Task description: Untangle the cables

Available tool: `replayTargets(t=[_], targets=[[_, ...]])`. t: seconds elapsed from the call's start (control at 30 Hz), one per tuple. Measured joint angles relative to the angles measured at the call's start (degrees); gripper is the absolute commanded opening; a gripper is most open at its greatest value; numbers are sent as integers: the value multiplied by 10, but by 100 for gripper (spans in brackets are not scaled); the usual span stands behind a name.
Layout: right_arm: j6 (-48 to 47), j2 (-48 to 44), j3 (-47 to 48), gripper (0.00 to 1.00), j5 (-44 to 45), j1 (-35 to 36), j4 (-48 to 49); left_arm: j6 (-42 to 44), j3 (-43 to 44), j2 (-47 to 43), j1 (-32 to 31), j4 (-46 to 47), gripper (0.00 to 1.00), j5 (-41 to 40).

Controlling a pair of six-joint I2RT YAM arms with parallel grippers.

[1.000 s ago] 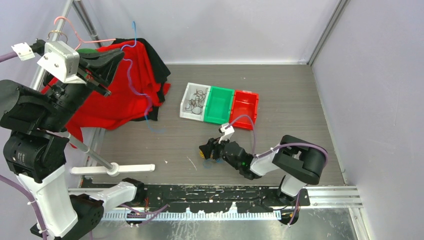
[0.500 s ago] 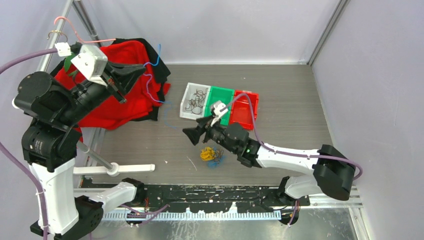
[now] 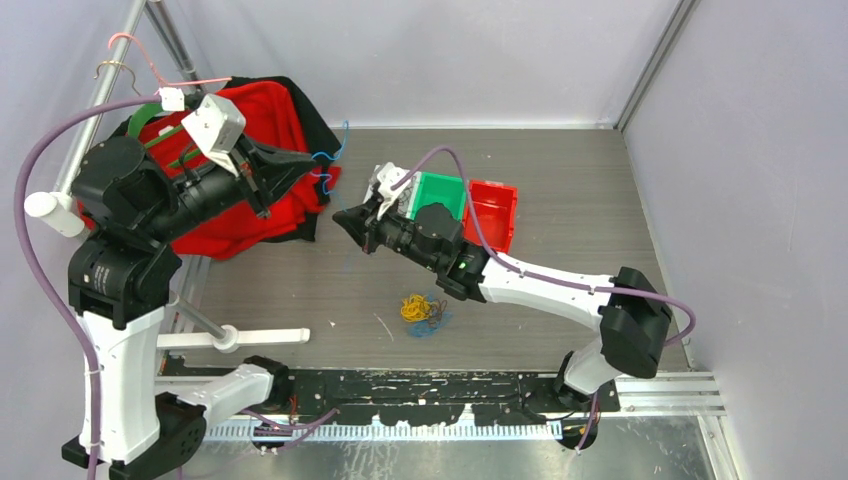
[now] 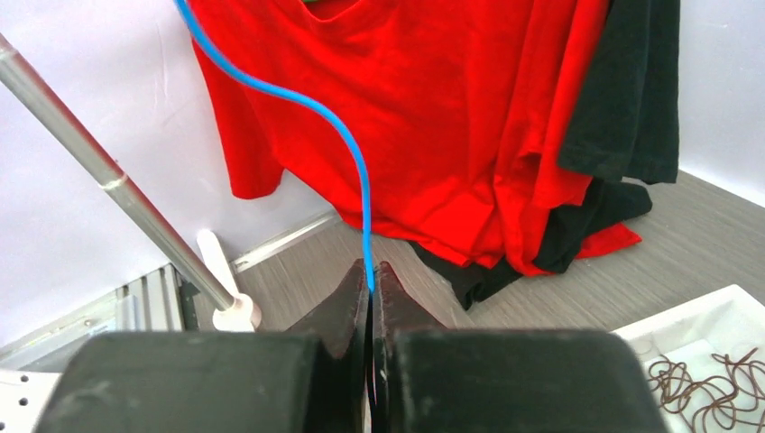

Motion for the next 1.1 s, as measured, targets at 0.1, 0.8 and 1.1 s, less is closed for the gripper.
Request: replayTargets(t=[0.1,0.8,1.1], targets=[[10,0,-2,1,1,-5,-6,0,-31,-17,0,0,0,0],[189,-92,-47,1,124,-240,-143,172,-203,59,0,-210,57,15],[120,13,9,1,153,-262,-213,200,-203,25,0,-224,58,-7]])
